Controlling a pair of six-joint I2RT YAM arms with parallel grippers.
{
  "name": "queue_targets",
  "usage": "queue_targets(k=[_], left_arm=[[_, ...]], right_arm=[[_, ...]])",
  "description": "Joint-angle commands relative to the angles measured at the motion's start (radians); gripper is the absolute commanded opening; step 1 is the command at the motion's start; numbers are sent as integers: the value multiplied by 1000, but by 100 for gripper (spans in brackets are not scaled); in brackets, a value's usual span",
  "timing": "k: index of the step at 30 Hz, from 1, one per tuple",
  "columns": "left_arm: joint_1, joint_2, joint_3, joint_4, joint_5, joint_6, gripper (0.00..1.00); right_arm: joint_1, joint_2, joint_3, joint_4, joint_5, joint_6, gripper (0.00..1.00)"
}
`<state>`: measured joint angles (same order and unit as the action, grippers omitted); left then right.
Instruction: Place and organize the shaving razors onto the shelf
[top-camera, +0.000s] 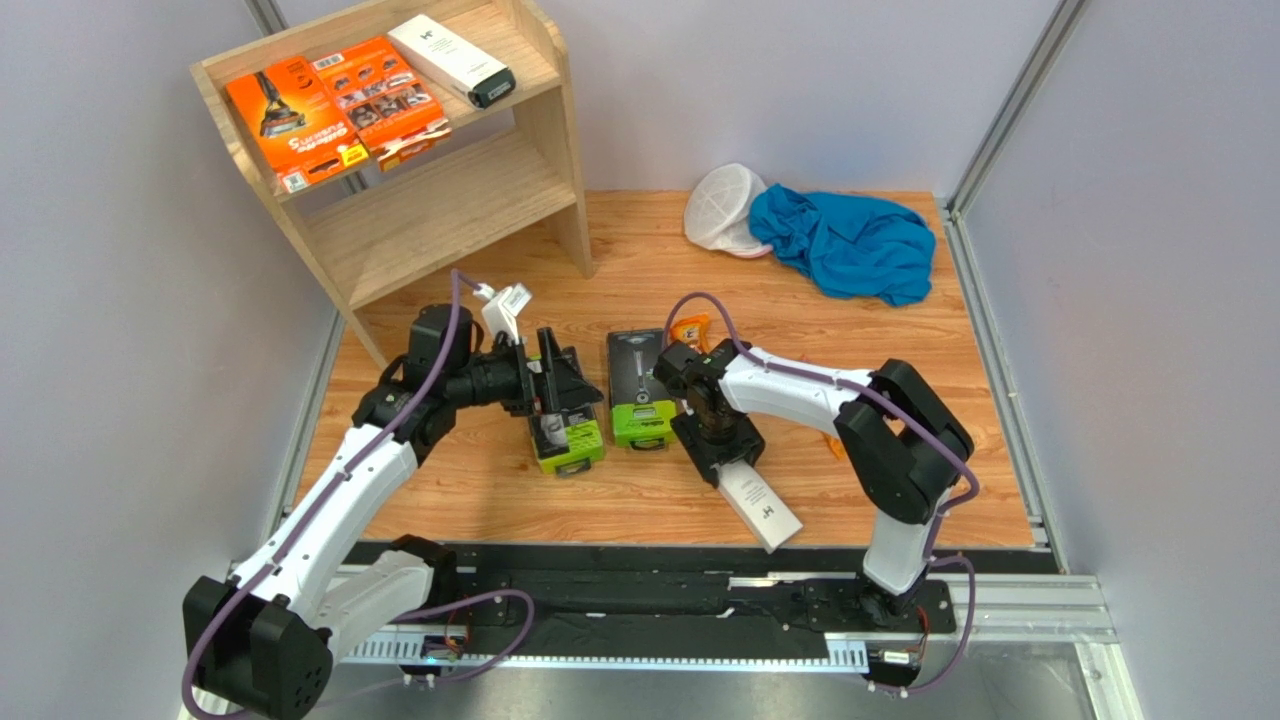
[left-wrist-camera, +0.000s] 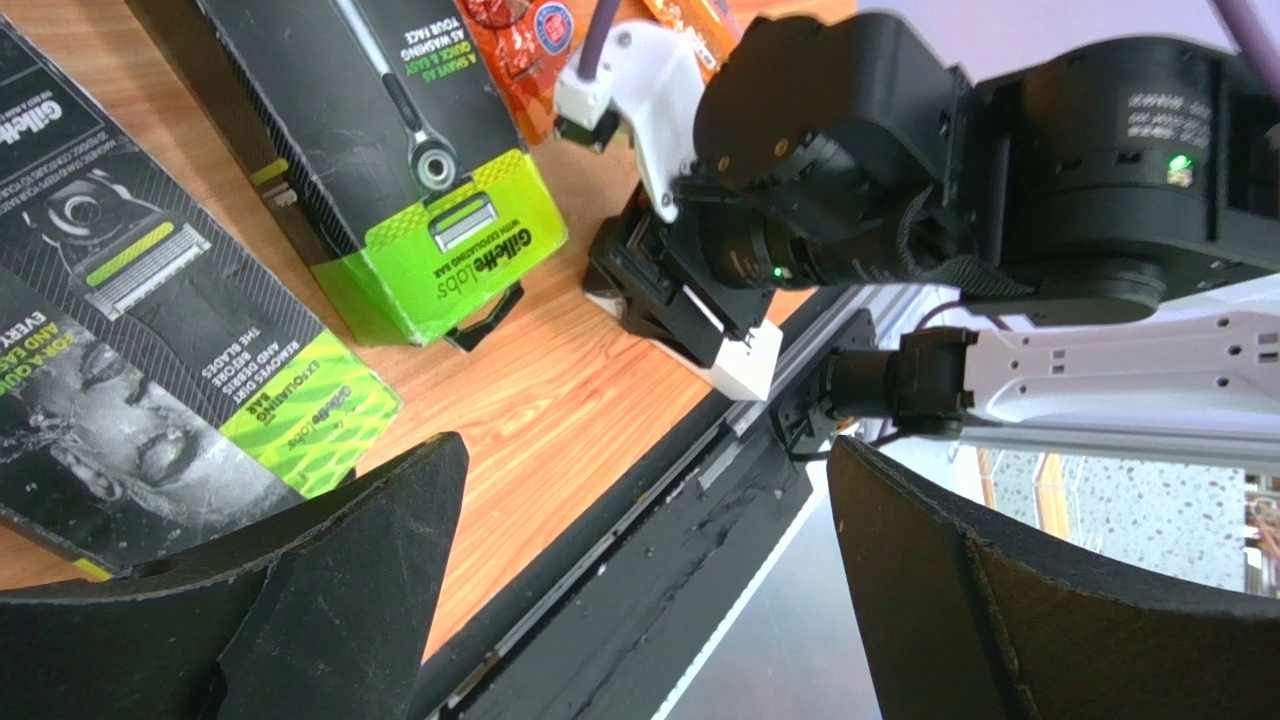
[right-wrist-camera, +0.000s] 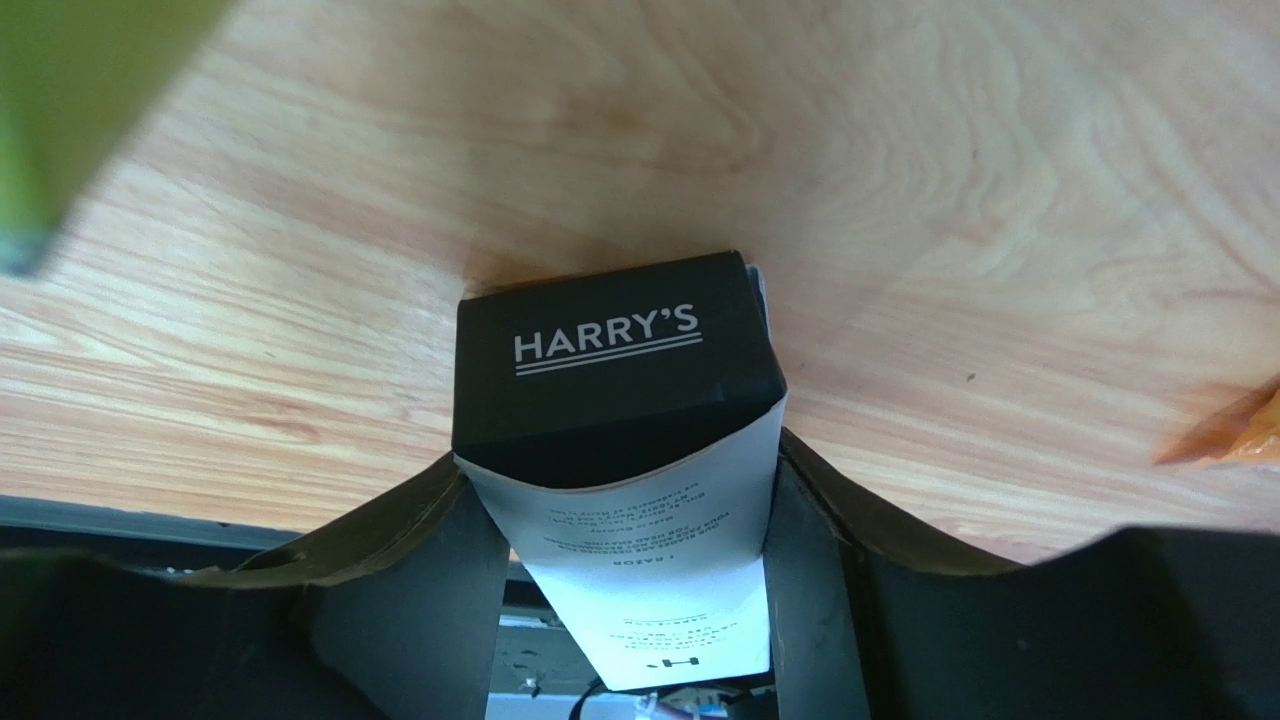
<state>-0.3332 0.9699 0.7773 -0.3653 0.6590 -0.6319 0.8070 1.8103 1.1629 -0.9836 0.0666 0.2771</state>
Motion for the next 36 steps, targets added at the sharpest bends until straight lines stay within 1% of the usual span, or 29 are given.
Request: queue_targets(k=[1,7,10,12,13,14,17,19,21,22,24,27,28,31,34,36], left_arm=[[-4,-22,22,-29,31,32,99],[-43,-45,-26,8,25,-15,99],[-102,-40,-39,72,5,-47,98],[-165,-19,-35,89,-28,-63,98],[-188,-10,-23,103,-45,-69,97],[-232,3,-20,114,-71,-72,97],[-308,38,-10,176,-134,-104,97],[-349,53,-15,236,-171,-129,97],[-366,67,-23,288,-203,-141,97],[-386,76,-23,323,-243,-137,97],[-403,104,-12,321,-288,-126,97],[-414,154,-4,359,-314,-141,97],[-420,170,2,397,-323,-143,97],[-428,236,42,408,-338,-131,96],[-432,286,80,407,-345,-118,91],[-432,300,91,410,-351,-114,85]], right_arm=[[-20,-26,79,16,4,33,27],[-74,-140,156,37,-22,117,22],[-95,-195,210,60,-28,161,21],[-101,-218,245,65,-7,191,20],[-100,-224,289,66,1,203,19],[-101,-224,308,66,2,211,19],[-100,-223,377,83,-14,257,19],[-100,-235,392,101,-39,293,19],[-100,-246,389,140,-51,312,18],[-101,-256,388,149,-74,326,18],[-100,-266,388,163,-106,333,18],[-100,-289,374,186,-140,352,18],[-98,-302,368,197,-151,353,19],[-98,-324,356,226,-174,364,19],[-98,-335,353,230,-183,366,19],[-95,-333,351,230,-195,364,19]])
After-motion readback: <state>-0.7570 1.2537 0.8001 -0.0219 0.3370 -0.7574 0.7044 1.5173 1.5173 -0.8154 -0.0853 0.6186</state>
